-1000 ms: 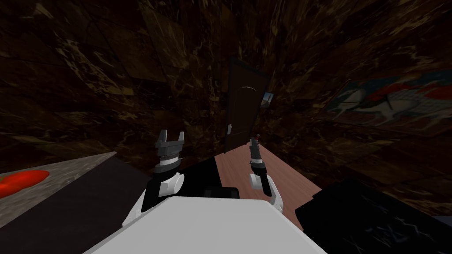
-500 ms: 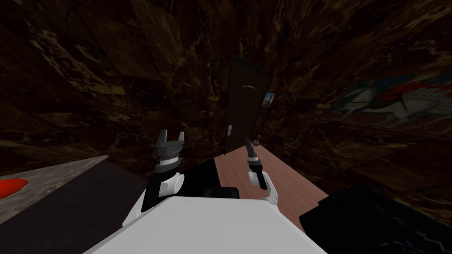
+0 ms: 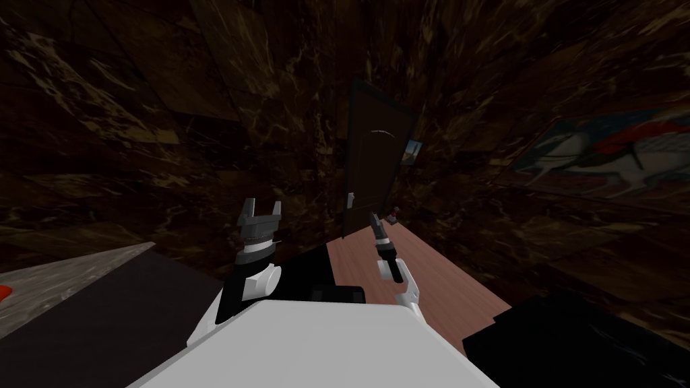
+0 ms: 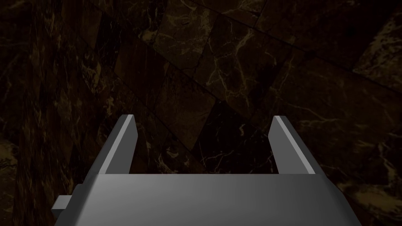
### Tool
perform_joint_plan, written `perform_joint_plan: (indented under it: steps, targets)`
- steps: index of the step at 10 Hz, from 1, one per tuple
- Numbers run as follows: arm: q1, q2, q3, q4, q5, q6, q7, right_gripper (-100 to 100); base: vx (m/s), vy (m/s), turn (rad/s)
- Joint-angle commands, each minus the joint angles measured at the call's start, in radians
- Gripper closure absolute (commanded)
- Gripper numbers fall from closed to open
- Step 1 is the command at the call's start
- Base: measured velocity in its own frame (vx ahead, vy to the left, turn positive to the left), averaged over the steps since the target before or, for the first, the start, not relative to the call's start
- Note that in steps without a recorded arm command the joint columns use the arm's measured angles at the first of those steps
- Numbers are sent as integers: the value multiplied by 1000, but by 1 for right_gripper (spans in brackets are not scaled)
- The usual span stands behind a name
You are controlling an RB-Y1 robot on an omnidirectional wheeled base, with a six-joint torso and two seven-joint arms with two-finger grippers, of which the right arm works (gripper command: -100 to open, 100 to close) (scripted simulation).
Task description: Pull the door open
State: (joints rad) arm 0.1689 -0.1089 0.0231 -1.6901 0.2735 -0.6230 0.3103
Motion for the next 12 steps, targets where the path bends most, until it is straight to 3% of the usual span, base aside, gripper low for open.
perform_joint_plan:
  steps: [1,2,3,11,12]
  targets:
    - [-28,-9,-3,50,27,-6,26,-100,104,-22,5]
    - [-46,-15,-4,80,44,-6,41,-100,108,-19,8]
    - [-46,-15,-4,86,44,-6,41,-100,70,1,5]
    - [-185,-56,-12,327,180,-11,160,-100,90,-8,6]
    - [-185,-56,-12,331,180,-11,160,-100,73,0,3]
